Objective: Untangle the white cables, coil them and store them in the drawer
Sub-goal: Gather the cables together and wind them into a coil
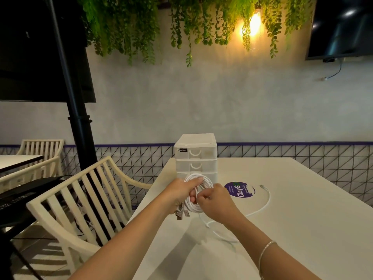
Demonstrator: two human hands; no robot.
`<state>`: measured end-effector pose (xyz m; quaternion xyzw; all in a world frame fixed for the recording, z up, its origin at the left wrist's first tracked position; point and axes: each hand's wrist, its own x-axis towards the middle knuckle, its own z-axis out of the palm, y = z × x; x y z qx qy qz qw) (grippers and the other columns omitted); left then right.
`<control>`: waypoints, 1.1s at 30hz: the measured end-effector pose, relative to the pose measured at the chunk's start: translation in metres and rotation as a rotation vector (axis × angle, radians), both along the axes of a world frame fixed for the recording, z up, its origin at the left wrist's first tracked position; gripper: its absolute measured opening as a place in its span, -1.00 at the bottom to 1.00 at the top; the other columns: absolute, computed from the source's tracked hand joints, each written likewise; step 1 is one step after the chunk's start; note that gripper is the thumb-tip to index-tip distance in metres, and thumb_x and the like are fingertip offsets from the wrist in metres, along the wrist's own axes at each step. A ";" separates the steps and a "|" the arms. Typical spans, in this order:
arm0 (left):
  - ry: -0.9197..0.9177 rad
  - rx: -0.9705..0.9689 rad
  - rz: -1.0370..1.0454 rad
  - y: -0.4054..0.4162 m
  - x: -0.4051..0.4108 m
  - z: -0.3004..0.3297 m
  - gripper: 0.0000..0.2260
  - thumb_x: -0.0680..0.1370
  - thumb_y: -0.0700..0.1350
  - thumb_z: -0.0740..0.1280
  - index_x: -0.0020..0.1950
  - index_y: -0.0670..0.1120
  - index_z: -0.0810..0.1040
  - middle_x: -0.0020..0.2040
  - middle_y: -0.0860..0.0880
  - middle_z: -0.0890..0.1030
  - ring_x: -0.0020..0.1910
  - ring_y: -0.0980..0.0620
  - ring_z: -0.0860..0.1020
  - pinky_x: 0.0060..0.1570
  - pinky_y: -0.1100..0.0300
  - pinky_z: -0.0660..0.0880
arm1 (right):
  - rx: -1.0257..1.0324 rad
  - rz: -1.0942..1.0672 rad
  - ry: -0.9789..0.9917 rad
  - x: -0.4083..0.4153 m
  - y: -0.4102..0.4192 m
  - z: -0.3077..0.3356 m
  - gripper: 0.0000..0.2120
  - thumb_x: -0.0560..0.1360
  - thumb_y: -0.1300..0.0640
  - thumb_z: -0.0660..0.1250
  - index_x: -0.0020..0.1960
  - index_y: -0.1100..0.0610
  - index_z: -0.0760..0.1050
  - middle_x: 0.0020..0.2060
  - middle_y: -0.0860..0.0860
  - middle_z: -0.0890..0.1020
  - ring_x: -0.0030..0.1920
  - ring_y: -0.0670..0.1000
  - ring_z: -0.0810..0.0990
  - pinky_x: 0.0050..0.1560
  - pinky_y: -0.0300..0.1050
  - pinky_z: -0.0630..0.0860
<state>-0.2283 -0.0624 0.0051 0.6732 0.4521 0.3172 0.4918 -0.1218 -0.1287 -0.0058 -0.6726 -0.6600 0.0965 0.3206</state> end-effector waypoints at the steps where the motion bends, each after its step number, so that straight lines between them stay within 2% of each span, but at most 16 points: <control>1: -0.002 0.013 -0.013 0.000 -0.002 0.000 -0.54 0.54 0.05 0.31 -0.50 -0.13 0.39 -0.63 -0.01 0.43 -0.67 0.09 0.39 -0.58 0.37 0.31 | -0.004 0.034 0.084 0.000 -0.002 0.002 -0.61 0.47 0.23 0.16 -0.36 -0.06 0.63 -0.50 -0.05 0.42 -0.21 -0.04 0.36 -0.12 -0.25 0.32; 3: 0.030 0.057 -0.049 0.001 -0.006 0.000 -0.55 0.54 0.04 0.32 -0.50 -0.13 0.40 -0.64 0.00 0.43 -0.68 0.10 0.37 -0.60 0.37 0.30 | -0.002 0.055 0.232 0.001 -0.001 0.002 -0.53 0.42 0.28 0.21 -0.62 -0.04 0.43 -0.65 -0.09 0.37 -0.38 -0.11 0.25 -0.32 -0.33 0.20; 5: 0.072 0.098 -0.087 0.003 -0.010 -0.001 -0.59 0.52 0.05 0.34 -0.46 -0.13 0.43 -0.62 0.01 0.44 -0.63 0.08 0.38 -0.54 0.31 0.33 | -0.028 0.044 0.483 0.000 -0.001 -0.003 -0.63 0.42 0.25 0.24 -0.54 0.02 0.43 -0.55 -0.12 0.45 -0.36 -0.07 0.36 -0.30 -0.27 0.27; 7: 0.111 0.115 -0.094 0.007 -0.014 -0.004 -0.59 0.50 0.10 0.35 -0.44 -0.12 0.44 -0.60 0.02 0.45 -0.55 0.04 0.38 -0.41 0.20 0.36 | -0.089 0.031 0.637 -0.001 -0.001 -0.006 -0.78 0.42 0.21 0.30 -0.41 0.12 0.46 -0.40 0.03 0.49 -0.32 -0.02 0.41 -0.28 -0.19 0.32; 9: 0.156 0.132 -0.079 0.008 -0.015 -0.007 -0.56 0.51 0.18 0.27 -0.42 -0.10 0.42 -0.59 0.04 0.44 -0.52 0.05 0.38 -0.35 0.19 0.36 | -0.070 -0.004 0.496 -0.002 0.000 -0.008 -0.78 0.36 0.19 0.35 -0.41 0.16 0.38 -0.42 0.08 0.40 -0.35 0.00 0.35 -0.32 -0.18 0.28; 12: 0.185 0.164 -0.067 0.008 -0.013 -0.013 -0.54 0.54 0.24 0.13 -0.36 -0.08 0.41 -0.54 0.05 0.41 -0.57 0.14 0.37 -0.46 0.31 0.34 | -0.018 -0.086 0.096 -0.003 -0.003 -0.008 -0.63 0.37 0.13 0.34 -0.52 0.17 0.26 -0.54 -0.01 0.34 -0.30 0.01 0.31 -0.15 -0.18 0.25; 14: 0.195 0.185 -0.041 0.010 -0.011 -0.016 -0.52 0.54 0.26 0.10 -0.33 -0.09 0.42 -0.50 0.03 0.41 -0.56 0.12 0.38 -0.43 0.30 0.35 | 0.026 -0.113 0.020 -0.005 -0.006 -0.011 -0.58 0.37 0.12 0.32 -0.56 0.15 0.20 -0.63 -0.03 0.28 -0.32 0.01 0.26 -0.14 -0.18 0.25; 16: 0.206 0.213 0.019 0.013 -0.010 -0.017 -0.49 0.54 0.28 0.08 -0.34 -0.11 0.43 -0.49 0.00 0.43 -0.52 0.07 0.40 -0.34 0.23 0.38 | 0.053 -0.115 0.130 -0.004 -0.008 -0.013 -0.65 0.33 0.15 0.34 -0.54 0.21 0.29 -0.63 -0.02 0.31 -0.40 0.00 0.26 -0.30 -0.18 0.26; 18: 0.226 0.266 0.103 0.016 -0.010 -0.015 -0.47 0.58 0.25 0.03 -0.33 -0.11 0.47 -0.50 -0.01 0.44 -0.50 0.03 0.42 -0.32 0.19 0.38 | 0.003 -0.060 0.264 -0.002 -0.012 -0.013 -0.81 0.33 0.16 0.35 -0.42 0.21 0.46 -0.50 0.04 0.44 -0.42 -0.02 0.35 -0.40 -0.24 0.28; 20: 0.238 0.300 0.166 0.019 -0.011 -0.012 -0.50 0.62 0.17 0.01 -0.21 -0.12 0.56 -0.48 -0.02 0.45 -0.50 0.03 0.43 -0.39 0.20 0.35 | -0.027 0.041 0.396 0.001 -0.016 -0.013 -0.88 0.30 0.15 0.37 -0.39 0.13 0.51 -0.43 0.06 0.54 -0.41 -0.05 0.43 -0.40 -0.26 0.35; 23: 0.178 0.231 0.225 0.026 -0.013 -0.009 -0.54 0.64 0.09 0.03 -0.30 -0.13 0.47 -0.49 -0.03 0.45 -0.52 0.02 0.41 -0.45 0.22 0.29 | -0.043 0.195 0.617 0.008 -0.019 -0.014 -0.87 0.22 0.21 0.40 -0.43 0.09 0.48 -0.49 0.06 0.55 -0.44 0.00 0.48 -0.32 -0.14 0.39; 25: 0.135 0.182 0.249 0.031 -0.017 -0.008 -0.58 0.63 0.03 0.04 -0.32 -0.14 0.44 -0.51 -0.03 0.44 -0.54 0.02 0.39 -0.43 0.23 0.29 | -0.144 0.270 0.732 0.013 -0.021 -0.011 -0.86 0.19 0.24 0.41 -0.41 0.13 0.44 -0.57 0.04 0.47 -0.55 -0.01 0.44 -0.38 -0.18 0.36; 27: 0.117 0.159 0.265 0.034 -0.021 -0.009 -0.58 0.62 0.01 0.05 -0.35 -0.14 0.43 -0.54 -0.02 0.42 -0.56 0.03 0.37 -0.45 0.24 0.29 | -0.346 0.279 0.694 0.019 -0.024 -0.003 -0.80 0.35 0.17 0.44 -0.34 0.16 0.44 -0.62 0.01 0.41 -0.63 -0.07 0.25 -0.52 -0.29 0.23; 29: 0.101 0.144 0.282 0.035 -0.024 -0.010 -0.57 0.61 0.02 0.06 -0.38 -0.14 0.43 -0.56 -0.02 0.42 -0.58 0.02 0.36 -0.47 0.25 0.29 | -0.621 0.274 0.602 0.029 -0.023 0.005 -0.65 0.53 -0.09 0.24 -0.23 0.17 0.50 -0.57 0.04 0.52 -0.64 -0.10 0.13 -0.57 -0.34 0.10; 31: 0.108 0.159 0.282 0.033 -0.026 -0.008 -0.59 0.61 -0.01 0.06 -0.38 -0.14 0.42 -0.55 -0.03 0.42 -0.58 0.01 0.37 -0.45 0.23 0.31 | -0.825 0.245 0.505 0.039 -0.018 0.009 -0.35 0.54 -0.31 -0.07 -0.13 0.21 0.51 -0.42 0.10 0.64 -0.65 -0.12 0.09 -0.61 -0.32 0.05; 33: 0.151 0.209 0.269 0.030 -0.024 -0.007 -0.62 0.62 -0.06 0.04 -0.35 -0.14 0.40 -0.49 -0.06 0.43 -0.52 -0.03 0.40 -0.38 0.18 0.34 | -0.882 0.127 0.392 0.047 -0.008 0.006 -0.34 0.54 -0.32 -0.16 -0.12 0.22 0.41 -0.37 0.15 0.64 -0.64 -0.09 0.13 -0.62 -0.30 0.06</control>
